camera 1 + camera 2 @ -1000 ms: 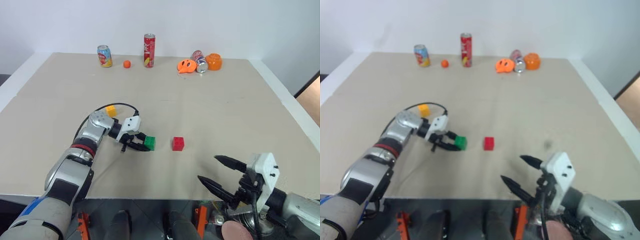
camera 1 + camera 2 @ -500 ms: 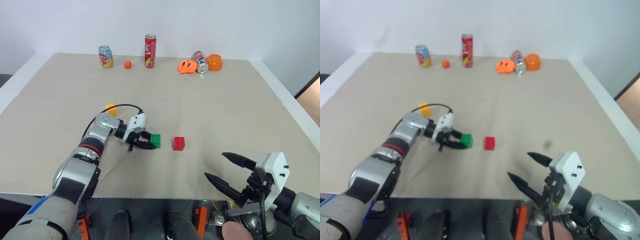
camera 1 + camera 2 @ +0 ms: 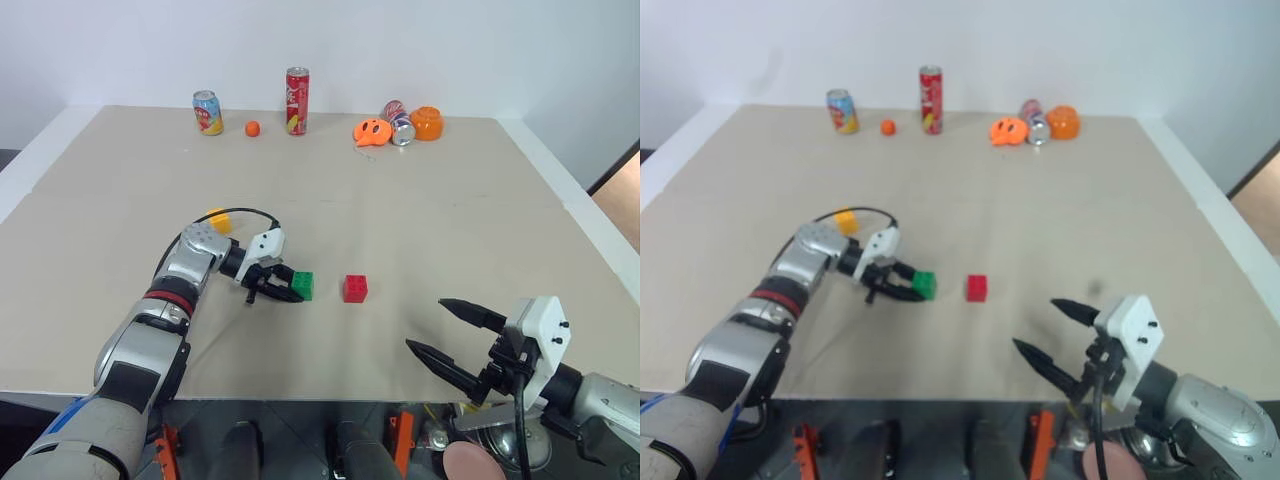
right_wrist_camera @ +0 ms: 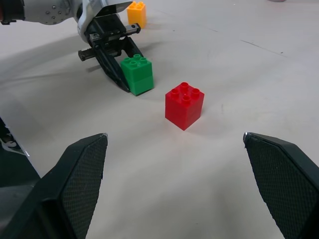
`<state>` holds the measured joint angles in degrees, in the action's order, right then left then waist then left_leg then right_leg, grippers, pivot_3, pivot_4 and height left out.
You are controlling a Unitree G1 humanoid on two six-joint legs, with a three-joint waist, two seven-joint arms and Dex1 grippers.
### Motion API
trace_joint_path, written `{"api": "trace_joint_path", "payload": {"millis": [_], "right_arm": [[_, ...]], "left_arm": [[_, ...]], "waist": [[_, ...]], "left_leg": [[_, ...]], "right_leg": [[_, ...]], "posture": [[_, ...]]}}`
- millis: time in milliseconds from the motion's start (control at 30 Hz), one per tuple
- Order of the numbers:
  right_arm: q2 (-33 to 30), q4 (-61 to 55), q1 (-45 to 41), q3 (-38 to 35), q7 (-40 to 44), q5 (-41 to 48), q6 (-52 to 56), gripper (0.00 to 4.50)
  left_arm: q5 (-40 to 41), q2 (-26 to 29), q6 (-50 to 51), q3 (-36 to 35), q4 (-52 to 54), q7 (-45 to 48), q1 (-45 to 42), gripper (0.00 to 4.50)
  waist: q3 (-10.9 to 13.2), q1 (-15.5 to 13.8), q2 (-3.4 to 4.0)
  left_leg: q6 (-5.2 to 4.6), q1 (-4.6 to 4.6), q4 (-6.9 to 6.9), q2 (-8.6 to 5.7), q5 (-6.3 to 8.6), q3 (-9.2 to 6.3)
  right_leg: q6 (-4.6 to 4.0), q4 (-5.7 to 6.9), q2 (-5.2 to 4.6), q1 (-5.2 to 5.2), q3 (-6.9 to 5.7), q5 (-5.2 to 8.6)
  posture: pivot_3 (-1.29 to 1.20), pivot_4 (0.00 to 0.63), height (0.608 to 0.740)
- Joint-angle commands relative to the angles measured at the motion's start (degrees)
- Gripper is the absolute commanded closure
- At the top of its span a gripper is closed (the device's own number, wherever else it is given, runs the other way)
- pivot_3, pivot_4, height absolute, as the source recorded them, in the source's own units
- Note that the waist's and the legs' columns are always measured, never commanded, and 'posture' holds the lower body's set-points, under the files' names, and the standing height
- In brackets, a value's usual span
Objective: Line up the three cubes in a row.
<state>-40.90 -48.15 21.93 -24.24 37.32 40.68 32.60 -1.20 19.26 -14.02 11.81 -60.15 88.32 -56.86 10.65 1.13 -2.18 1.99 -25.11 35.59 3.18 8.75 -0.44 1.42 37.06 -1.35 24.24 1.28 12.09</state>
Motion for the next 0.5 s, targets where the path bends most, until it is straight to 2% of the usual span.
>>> {"api": "trace_joint_path", "payload": {"millis": [33, 200, 233, 400, 467, 500], "right_arm": [[-0.1, -0.5, -0.7, 0.0, 0.0, 0.0, -0.9, 0.0], [0.0, -0.4, -1.0, 0.1, 0.0, -0.4, -1.0, 0.0], [0.1, -0.3, -1.1, 0.2, -0.1, -0.4, -1.1, 0.0], [0.2, 0.1, -1.7, 0.9, -0.3, -1.0, -1.3, 0.0], [0.1, 0.5, -2.2, 1.3, -0.2, -1.1, -1.4, 0.0], [0.0, 0.7, -2.6, 1.5, -0.1, -1.2, -1.4, 0.0]], "left_arm": [[-1.0, 1.0, -0.5, 0.4, 0.0, -0.8, 0.2, 3.19], [-2.0, 0.8, -1.3, 1.2, 0.7, -1.7, 1.1, 3.19], [-2.2, 0.7, -1.1, 1.3, 0.6, -1.8, 1.2, 2.39], [-2.1, 0.7, -0.1, 1.4, 1.3, -1.9, 2.0, 0.92], [-2.2, 0.8, 0.0, 1.3, 1.8, -2.5, 2.2, 0.11], [-2.2, 0.9, 0.1, 1.2, 1.9, -3.0, 2.2, 0.05]], "waist": [[0.0, 0.0, 0.0], [0.0, 0.0, 0.0], [0.0, 0.0, 0.01], [-0.1, 0.0, 0.07], [-0.1, 0.0, 0.07], [-0.1, 0.0, 0.07]], "left_leg": [[0.0, 0.0, 0.01, 0.0, 0.0, 0.0], [-0.01, 0.04, 0.05, 0.0, -0.01, 0.0], [-0.01, 0.04, 0.05, 0.0, -0.01, 0.0], [-0.01, 0.13, 0.07, 0.0, -0.01, 0.01], [-0.01, 0.22, 0.09, -0.01, -0.01, 0.01], [-0.01, 0.25, 0.1, -0.01, -0.01, 0.01]], "right_leg": [[0.0, 0.0, 0.0, 0.0, 0.0, 0.0], [-0.01, 0.0, -0.01, -0.02, 0.0, -0.01], [-0.02, 0.0, -0.01, -0.02, 0.0, -0.01], [-0.02, 0.0, -0.03, -0.16, 0.0, -0.01], [-0.02, -0.01, -0.06, -0.27, -0.01, -0.01], [-0.02, -0.01, -0.07, -0.31, -0.01, -0.01]], "posture": [[0.0, 0.15, 0.74], [0.0, 0.15, 0.74], [0.0, 0.15, 0.74], [0.0, 0.15, 0.74], [0.0, 0.15, 0.74], [0.0, 0.15, 0.74]]}}
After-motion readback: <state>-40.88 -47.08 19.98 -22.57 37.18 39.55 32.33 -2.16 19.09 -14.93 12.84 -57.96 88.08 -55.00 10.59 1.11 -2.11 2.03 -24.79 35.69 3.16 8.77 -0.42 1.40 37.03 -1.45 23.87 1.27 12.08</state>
